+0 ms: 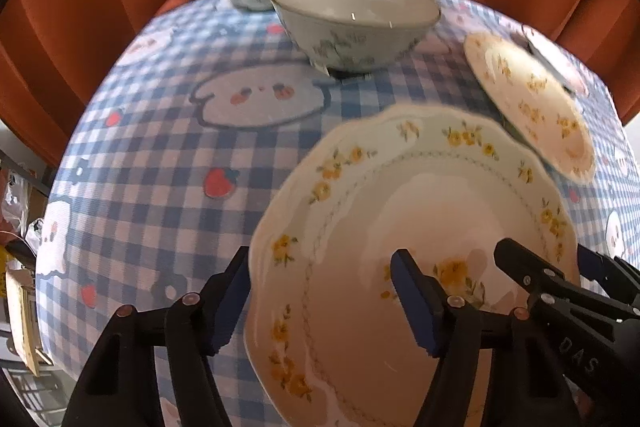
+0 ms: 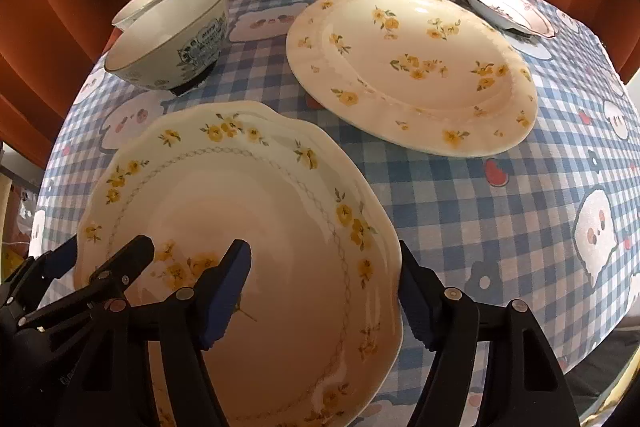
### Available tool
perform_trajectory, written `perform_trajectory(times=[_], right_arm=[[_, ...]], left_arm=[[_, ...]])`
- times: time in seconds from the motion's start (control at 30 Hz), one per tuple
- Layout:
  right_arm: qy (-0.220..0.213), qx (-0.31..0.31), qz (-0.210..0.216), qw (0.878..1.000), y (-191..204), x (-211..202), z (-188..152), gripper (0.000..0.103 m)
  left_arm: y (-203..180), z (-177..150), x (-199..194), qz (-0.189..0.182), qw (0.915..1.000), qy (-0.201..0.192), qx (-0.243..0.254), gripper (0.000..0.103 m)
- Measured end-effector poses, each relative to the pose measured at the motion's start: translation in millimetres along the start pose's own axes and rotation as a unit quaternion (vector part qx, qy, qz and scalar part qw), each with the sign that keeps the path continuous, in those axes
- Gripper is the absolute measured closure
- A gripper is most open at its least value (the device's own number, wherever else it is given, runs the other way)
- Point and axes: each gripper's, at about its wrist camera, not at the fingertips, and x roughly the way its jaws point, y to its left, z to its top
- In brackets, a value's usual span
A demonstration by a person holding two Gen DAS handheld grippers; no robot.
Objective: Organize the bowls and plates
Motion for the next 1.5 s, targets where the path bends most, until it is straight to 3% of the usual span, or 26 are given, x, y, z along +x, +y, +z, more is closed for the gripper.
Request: perform_trajectory(times=[0.43, 0.83, 1.23, 1.5], right_arm=[[0.024, -0.014, -0.014, 1.000, 5, 8, 4, 0.033], [0.039, -0.013, -0.020, 0.999, 5, -20, 12, 0.033], [0.010, 0.021, -0.036, 0.999, -46, -46, 15, 0.033], [0.000, 0.015, -0.017, 1.000, -97, -53, 24, 0.033]], left_arm=[[-6, 3, 2, -0.005, 0.9996, 0.015, 0.022, 0.035], [-9, 15, -23, -0.012, 0.9992, 0.031, 0.022, 0.035], [-64, 30, -34, -0.032, 0.9974, -0.003, 0.065, 0.034], [-115, 33, -36, -0.020, 0.9981, -0.007, 0.057, 0.034]])
